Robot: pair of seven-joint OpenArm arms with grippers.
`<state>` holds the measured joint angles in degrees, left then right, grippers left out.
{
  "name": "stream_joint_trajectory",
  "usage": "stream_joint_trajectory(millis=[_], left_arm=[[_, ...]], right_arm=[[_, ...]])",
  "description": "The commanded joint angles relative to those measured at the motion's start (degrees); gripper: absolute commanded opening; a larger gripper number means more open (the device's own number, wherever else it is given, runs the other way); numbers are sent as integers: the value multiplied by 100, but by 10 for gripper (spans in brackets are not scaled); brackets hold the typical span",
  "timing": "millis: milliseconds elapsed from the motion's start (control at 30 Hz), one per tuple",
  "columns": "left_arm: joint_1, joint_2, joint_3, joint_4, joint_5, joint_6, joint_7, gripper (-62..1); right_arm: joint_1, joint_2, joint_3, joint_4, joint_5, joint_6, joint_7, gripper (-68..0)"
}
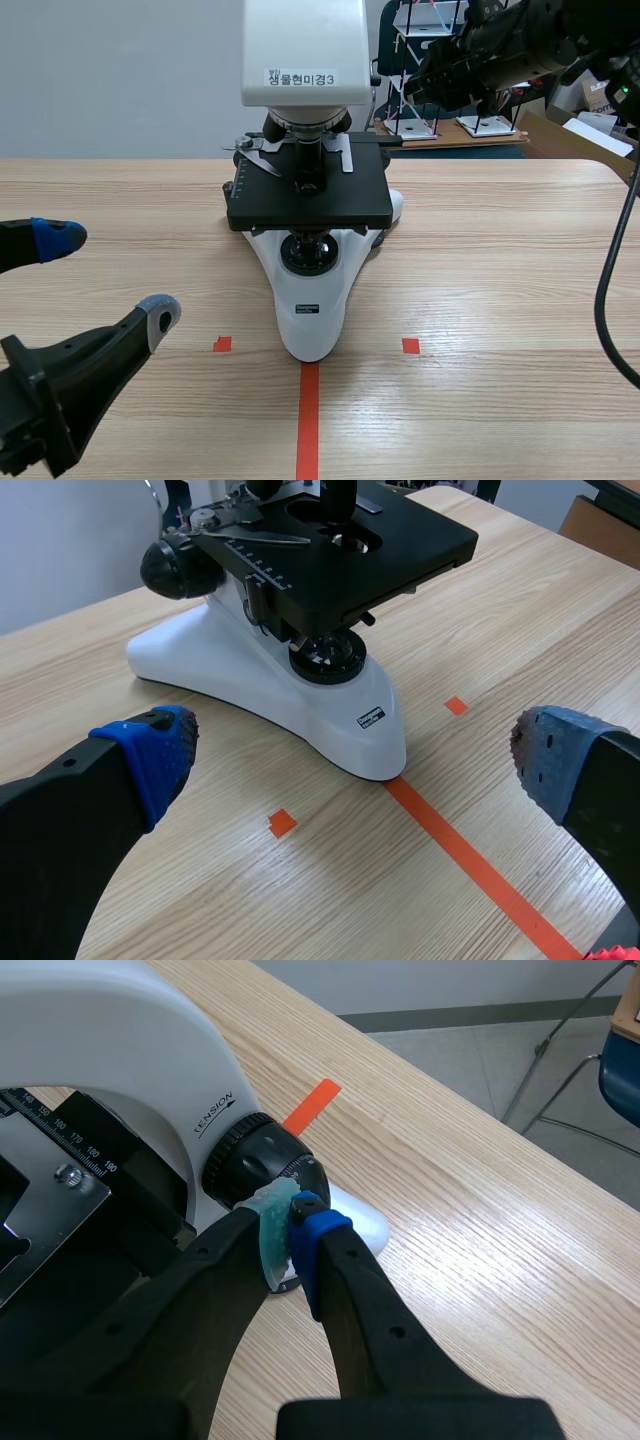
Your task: Point at the coarse focus knob
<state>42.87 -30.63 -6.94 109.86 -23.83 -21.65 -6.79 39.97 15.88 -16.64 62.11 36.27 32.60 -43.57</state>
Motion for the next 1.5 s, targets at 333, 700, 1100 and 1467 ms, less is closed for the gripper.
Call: stream_joint_trajectory(millis=[333, 700, 1100, 1467], left_arm=[[-4, 13, -15, 57, -39, -13, 1036, 14], [-22, 13, -15, 57, -59, -13, 1093, 14], [-20, 13, -15, 57, -61, -33, 1091, 14], [-20, 13, -15, 57, -61, -103, 1088, 14]], right_arm=[[96, 31, -7, 140, 37, 0, 59, -677], [96, 31, -7, 140, 35, 2, 61, -677], [96, 31, -7, 140, 35, 2, 61, -677], [96, 31, -7, 140, 35, 2, 61, -677]])
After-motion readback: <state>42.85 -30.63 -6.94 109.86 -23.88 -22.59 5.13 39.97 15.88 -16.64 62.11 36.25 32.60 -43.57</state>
